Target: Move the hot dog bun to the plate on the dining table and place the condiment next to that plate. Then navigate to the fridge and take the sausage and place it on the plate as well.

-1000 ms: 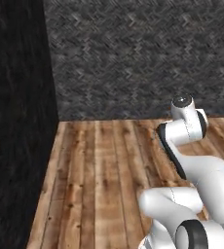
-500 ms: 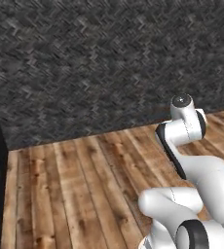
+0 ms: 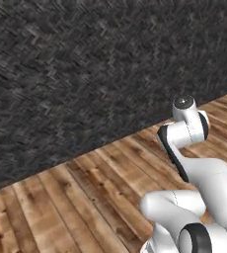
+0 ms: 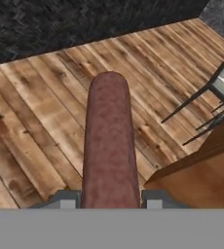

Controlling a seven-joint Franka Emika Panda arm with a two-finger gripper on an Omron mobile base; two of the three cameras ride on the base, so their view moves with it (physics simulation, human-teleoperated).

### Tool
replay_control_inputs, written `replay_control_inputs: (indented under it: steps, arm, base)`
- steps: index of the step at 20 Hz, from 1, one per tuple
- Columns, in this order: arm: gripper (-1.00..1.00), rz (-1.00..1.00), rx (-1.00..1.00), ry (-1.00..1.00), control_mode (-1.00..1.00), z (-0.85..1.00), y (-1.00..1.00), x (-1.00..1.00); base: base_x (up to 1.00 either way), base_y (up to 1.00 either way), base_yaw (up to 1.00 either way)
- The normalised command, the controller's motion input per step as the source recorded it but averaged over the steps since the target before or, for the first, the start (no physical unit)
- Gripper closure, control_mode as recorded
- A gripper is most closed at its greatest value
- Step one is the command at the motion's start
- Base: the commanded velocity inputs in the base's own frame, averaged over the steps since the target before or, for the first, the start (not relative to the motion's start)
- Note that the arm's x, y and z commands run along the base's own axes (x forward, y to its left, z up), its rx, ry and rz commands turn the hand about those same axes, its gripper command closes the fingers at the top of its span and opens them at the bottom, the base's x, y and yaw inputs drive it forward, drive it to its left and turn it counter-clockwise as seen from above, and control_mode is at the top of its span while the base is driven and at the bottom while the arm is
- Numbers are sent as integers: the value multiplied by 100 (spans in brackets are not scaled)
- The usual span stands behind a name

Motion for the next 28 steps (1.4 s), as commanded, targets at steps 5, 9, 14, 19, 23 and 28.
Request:
replay_control_inputs:
  steps: [5, 9, 14, 19, 23, 28]
  arm:
    - [100, 0, 0, 0, 100, 0, 0, 0]
    - [100, 0, 0, 0, 100, 0, 0, 0]
    - [100, 0, 0, 0, 100, 0, 0, 0]
    - [100, 0, 0, 0, 100, 0, 0, 0]
    - [100, 0, 0, 0, 100, 0, 0, 0]
    - [100, 0, 0, 0, 100, 0, 0, 0]
  base:
    - [100, 28, -50]
    - [100, 24, -50]
    - [100, 25, -49]
    - [100, 28, -49]
    - [100, 23, -49]
    - [100, 22, -48]
